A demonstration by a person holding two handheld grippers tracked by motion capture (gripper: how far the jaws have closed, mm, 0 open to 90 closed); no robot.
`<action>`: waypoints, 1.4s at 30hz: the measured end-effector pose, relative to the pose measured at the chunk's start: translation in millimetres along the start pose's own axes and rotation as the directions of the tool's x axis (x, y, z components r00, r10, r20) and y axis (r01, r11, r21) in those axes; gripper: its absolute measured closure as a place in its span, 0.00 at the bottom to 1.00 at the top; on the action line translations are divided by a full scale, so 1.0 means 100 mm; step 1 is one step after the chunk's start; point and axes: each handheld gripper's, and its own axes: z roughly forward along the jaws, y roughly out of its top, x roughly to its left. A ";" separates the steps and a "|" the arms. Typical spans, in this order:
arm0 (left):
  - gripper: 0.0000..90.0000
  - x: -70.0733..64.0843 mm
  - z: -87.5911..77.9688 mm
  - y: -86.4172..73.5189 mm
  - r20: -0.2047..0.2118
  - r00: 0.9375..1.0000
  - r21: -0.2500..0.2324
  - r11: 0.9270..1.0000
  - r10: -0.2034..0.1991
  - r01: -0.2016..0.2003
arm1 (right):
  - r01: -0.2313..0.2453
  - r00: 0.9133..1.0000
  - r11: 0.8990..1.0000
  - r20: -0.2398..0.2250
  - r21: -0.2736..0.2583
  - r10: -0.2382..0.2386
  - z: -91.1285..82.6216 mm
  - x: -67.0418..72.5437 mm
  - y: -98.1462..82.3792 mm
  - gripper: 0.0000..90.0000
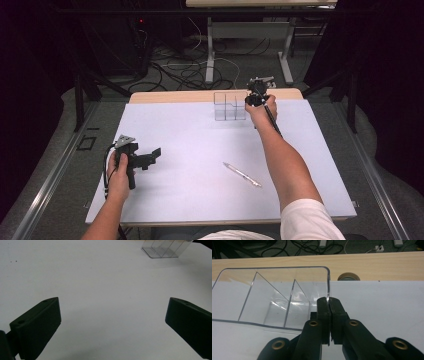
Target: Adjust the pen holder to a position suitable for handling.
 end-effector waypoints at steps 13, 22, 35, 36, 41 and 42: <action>0.00 -0.01 0.00 0.00 0.001 1.000 0.016 1.000 0.003 -0.003 | -0.016 1.000 0.998 -0.011 0.057 0.017 -0.12 0.08 -0.03 0.99; 0.00 -0.02 0.01 0.01 0.001 1.000 0.012 1.000 0.010 -0.010 | 0.002 1.000 0.996 -0.028 0.085 0.000 -0.25 0.16 -0.14 0.99; 0.00 -0.02 0.03 0.01 0.003 1.000 0.018 1.000 0.015 -0.015 | 0.021 0.997 0.995 -0.078 0.094 -0.014 -0.44 0.17 -0.36 0.98; 0.00 -0.02 0.02 0.01 0.002 1.000 0.018 1.000 0.016 -0.016 | 0.017 0.996 0.995 -0.086 0.096 -0.009 -0.45 0.17 -0.38 0.98; 0.00 -0.02 0.03 0.01 0.000 1.000 0.018 1.000 0.019 -0.019 | 0.022 0.994 0.995 -0.107 0.095 -0.012 -0.53 0.15 -0.46 0.98; 0.00 -0.02 0.03 0.01 -0.002 1.000 0.021 1.000 0.019 -0.019 | 0.025 0.994 0.995 -0.112 0.096 -0.014 -0.55 0.15 -0.48 0.98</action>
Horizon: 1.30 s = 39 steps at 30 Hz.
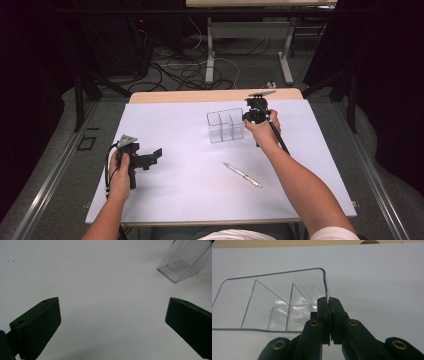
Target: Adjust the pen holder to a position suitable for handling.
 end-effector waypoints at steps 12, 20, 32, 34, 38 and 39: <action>0.00 -0.01 0.02 -0.01 -0.007 1.000 -0.004 1.000 0.000 0.000 | -0.017 0.998 1.000 -0.053 0.018 0.018 -0.11 -0.02 -0.14 0.97; 0.00 0.00 0.02 -0.01 -0.001 1.000 0.009 1.000 0.004 -0.004 | -0.013 0.995 0.999 -0.096 0.037 0.016 -0.15 0.02 -0.23 0.96; 0.00 -0.01 0.02 0.00 -0.001 1.000 0.017 1.000 0.008 -0.008 | 0.021 0.990 1.000 -0.138 0.014 -0.019 -0.14 0.16 -0.34 0.93; 0.00 -0.01 0.02 0.00 -0.002 1.000 0.015 1.000 0.009 -0.009 | 0.036 0.989 0.999 -0.143 0.014 -0.034 -0.15 0.18 -0.35 0.92; 0.00 -0.01 0.02 0.00 0.000 1.000 0.019 1.000 0.010 -0.010 | 0.051 0.984 0.998 -0.170 -0.021 -0.054 -0.15 0.18 -0.35 0.84; 0.00 -0.01 0.02 -0.01 0.001 1.000 0.020 1.000 0.010 -0.010 | 0.057 0.982 0.998 -0.180 -0.031 -0.061 -0.17 0.18 -0.35 0.83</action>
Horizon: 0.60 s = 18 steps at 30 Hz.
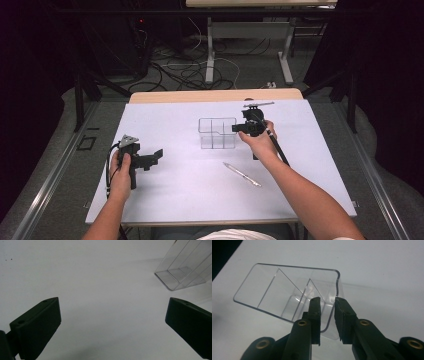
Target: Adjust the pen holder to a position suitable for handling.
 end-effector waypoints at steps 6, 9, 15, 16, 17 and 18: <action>0.00 0.00 0.00 0.00 -0.002 1.000 -0.001 1.000 0.000 0.000 | 0.046 0.998 0.998 -0.032 -0.050 -0.048 -0.06 0.00 -0.03 0.77; 0.00 0.00 0.00 0.00 -0.004 1.000 -0.001 1.000 0.001 -0.001 | 0.068 0.996 0.996 -0.048 -0.064 -0.072 -0.09 -0.01 -0.06 0.74; 0.00 -0.01 0.01 0.00 -0.004 1.000 0.000 1.000 0.003 -0.003 | 0.134 0.987 0.984 -0.069 -0.116 -0.143 -0.16 -0.04 -0.12 0.65; 0.00 -0.01 0.01 0.00 -0.003 1.000 -0.002 1.000 0.003 -0.003 | 0.143 0.985 0.981 -0.073 -0.134 -0.154 -0.16 -0.05 -0.13 0.63; 0.00 -0.01 0.01 -0.01 -0.003 1.000 -0.001 1.000 0.003 -0.003 | 0.150 0.984 0.978 -0.079 -0.143 -0.162 -0.18 -0.06 -0.14 0.62; 0.00 -0.01 0.01 0.00 -0.003 1.000 0.000 1.000 0.005 -0.005 | 0.148 0.983 0.978 -0.084 -0.146 -0.161 -0.19 -0.06 -0.14 0.61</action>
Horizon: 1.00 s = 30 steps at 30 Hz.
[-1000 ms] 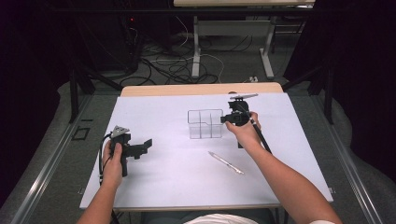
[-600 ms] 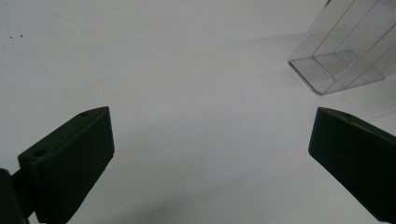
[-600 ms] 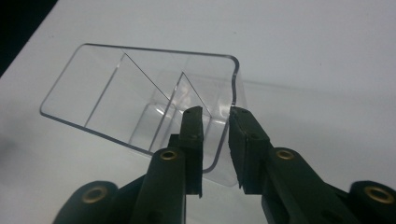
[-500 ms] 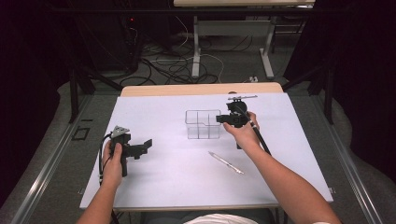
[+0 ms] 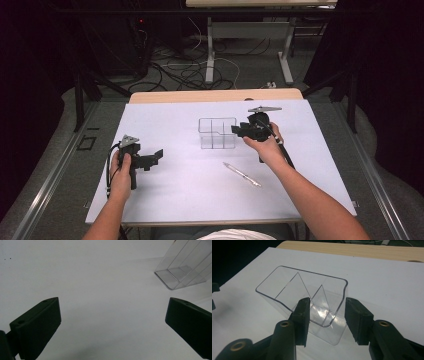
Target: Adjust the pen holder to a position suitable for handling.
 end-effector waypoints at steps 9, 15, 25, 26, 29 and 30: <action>0.00 0.00 0.00 0.00 0.000 1.000 0.000 1.000 0.001 -0.001 | 0.040 0.998 0.999 -0.040 -0.030 -0.041 -0.14 -0.03 -0.03 0.52; 0.00 0.00 0.00 0.00 -0.001 1.000 0.001 1.000 0.001 -0.001 | 0.083 0.994 0.996 -0.067 -0.044 -0.086 -0.21 -0.04 -0.06 0.46; 0.00 0.01 -0.01 0.00 -0.003 1.000 0.005 1.000 -0.001 0.001 | 0.084 0.992 0.996 -0.090 -0.026 -0.086 -0.28 -0.03 -0.09 0.38; 0.00 0.01 -0.01 0.00 -0.005 1.000 0.005 1.000 0.000 0.000 | 0.083 0.991 0.996 -0.100 -0.021 -0.085 -0.27 -0.03 -0.10 0.37; 0.00 0.01 0.00 0.00 -0.001 1.000 -0.003 1.000 -0.001 0.001 | 0.082 0.991 0.997 -0.108 0.012 -0.080 -0.26 0.00 -0.13 0.33; 0.00 0.01 0.00 0.00 -0.001 1.000 -0.002 1.000 -0.001 0.001 | 0.094 0.990 0.995 -0.110 0.019 -0.092 -0.25 0.01 -0.14 0.33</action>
